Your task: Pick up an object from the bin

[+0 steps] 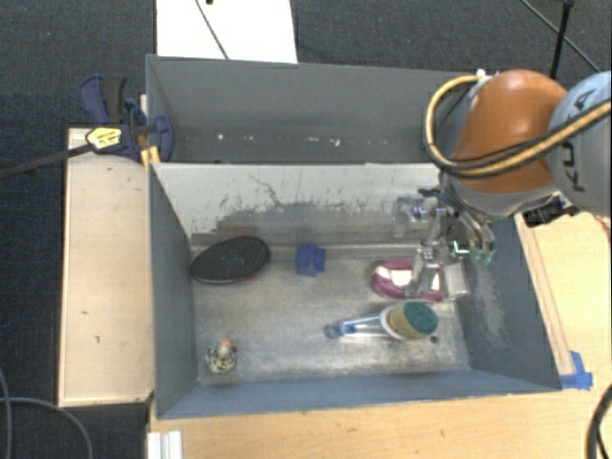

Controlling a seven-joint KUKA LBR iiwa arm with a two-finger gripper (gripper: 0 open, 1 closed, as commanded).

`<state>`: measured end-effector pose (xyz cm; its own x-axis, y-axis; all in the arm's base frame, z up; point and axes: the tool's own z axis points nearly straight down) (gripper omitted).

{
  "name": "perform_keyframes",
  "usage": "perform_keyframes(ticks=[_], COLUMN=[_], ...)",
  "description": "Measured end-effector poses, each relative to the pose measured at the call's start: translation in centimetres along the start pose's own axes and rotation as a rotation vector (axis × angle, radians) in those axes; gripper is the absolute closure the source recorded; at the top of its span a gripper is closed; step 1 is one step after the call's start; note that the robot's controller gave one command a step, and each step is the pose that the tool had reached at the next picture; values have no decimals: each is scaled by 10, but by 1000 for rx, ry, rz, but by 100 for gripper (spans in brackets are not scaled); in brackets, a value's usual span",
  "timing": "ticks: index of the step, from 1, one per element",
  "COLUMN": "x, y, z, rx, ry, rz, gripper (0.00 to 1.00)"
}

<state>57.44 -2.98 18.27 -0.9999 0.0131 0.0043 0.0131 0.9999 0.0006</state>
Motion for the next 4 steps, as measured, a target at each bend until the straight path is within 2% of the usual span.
perform_keyframes(ticks=[1, 2, 3, 4], x=[95, 84, 91, 92], y=[19, -6, 11, -7], z=[116, 82, 83, 114], rx=[0, 0, 0, 1], ry=[-4, -10, -4, -7], rz=[-5, 151, 17, 15], gripper=[0, 0, 0, 0])
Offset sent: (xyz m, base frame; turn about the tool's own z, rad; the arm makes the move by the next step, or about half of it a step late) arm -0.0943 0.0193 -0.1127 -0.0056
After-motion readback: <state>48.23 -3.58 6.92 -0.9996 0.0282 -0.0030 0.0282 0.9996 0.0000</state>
